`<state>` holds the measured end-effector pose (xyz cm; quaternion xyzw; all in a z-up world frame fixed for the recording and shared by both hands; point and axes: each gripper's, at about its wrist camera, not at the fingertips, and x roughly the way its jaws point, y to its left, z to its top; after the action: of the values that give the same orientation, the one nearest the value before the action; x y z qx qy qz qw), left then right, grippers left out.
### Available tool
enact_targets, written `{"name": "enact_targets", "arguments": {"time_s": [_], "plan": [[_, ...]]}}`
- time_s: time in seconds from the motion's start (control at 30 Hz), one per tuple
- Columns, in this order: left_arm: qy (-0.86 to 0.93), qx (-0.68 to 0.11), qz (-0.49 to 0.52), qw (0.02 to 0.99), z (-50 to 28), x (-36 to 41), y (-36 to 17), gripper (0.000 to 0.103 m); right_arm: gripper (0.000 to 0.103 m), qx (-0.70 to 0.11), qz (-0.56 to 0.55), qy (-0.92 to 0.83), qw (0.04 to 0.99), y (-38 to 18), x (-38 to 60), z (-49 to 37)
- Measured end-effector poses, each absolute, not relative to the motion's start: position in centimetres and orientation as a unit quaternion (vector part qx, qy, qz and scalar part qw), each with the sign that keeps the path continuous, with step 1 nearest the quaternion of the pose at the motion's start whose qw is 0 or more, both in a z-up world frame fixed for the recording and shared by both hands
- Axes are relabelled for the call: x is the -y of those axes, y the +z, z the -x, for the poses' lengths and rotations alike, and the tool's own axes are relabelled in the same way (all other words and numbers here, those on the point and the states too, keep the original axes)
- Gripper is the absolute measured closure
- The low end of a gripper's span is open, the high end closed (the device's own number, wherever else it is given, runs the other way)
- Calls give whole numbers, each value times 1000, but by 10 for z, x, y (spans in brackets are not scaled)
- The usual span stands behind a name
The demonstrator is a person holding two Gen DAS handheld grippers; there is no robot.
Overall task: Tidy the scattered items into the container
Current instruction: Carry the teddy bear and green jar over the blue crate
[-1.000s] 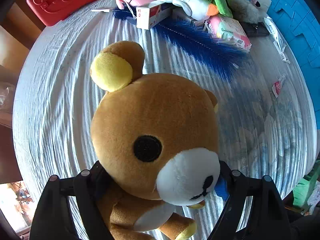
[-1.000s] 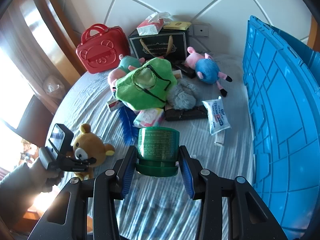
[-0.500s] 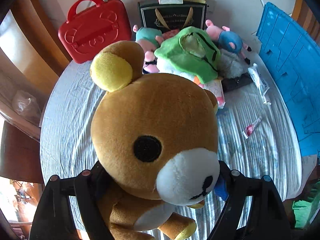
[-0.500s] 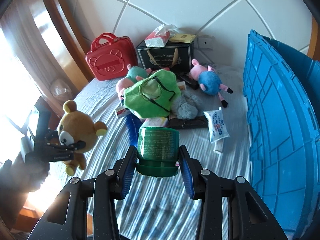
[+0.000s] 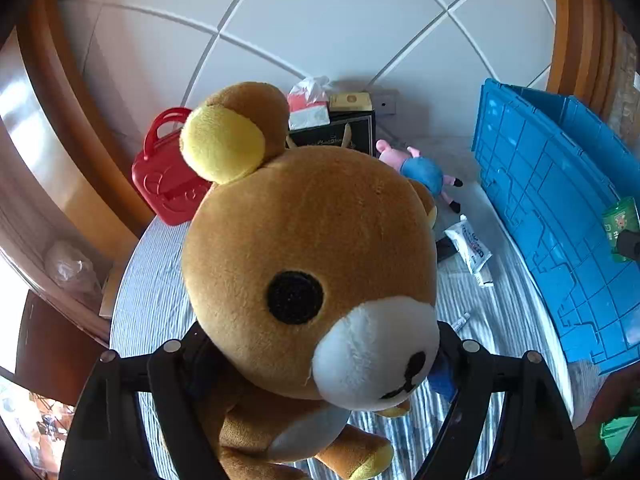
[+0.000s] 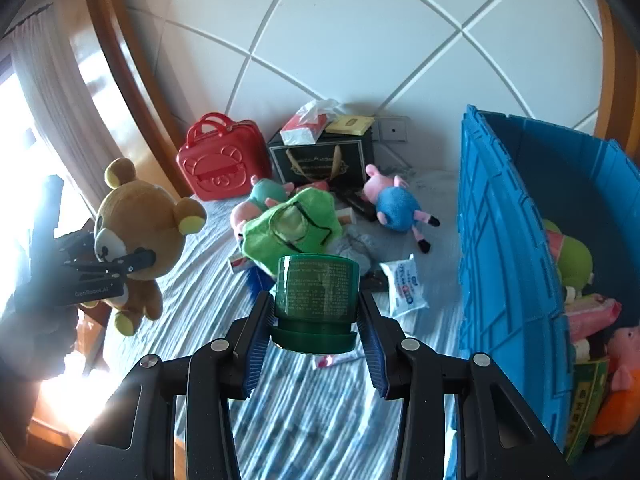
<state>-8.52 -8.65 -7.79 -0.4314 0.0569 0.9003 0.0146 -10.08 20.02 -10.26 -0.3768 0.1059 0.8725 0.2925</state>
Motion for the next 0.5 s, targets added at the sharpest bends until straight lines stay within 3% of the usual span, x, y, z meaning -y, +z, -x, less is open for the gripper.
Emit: {"name": "enact_targets", "arguments": {"time_s": [0.5], "plan": [[926,-96,348,111,118,-62,9,21,62,-104,324,876,343,-34,-238,19]]}}
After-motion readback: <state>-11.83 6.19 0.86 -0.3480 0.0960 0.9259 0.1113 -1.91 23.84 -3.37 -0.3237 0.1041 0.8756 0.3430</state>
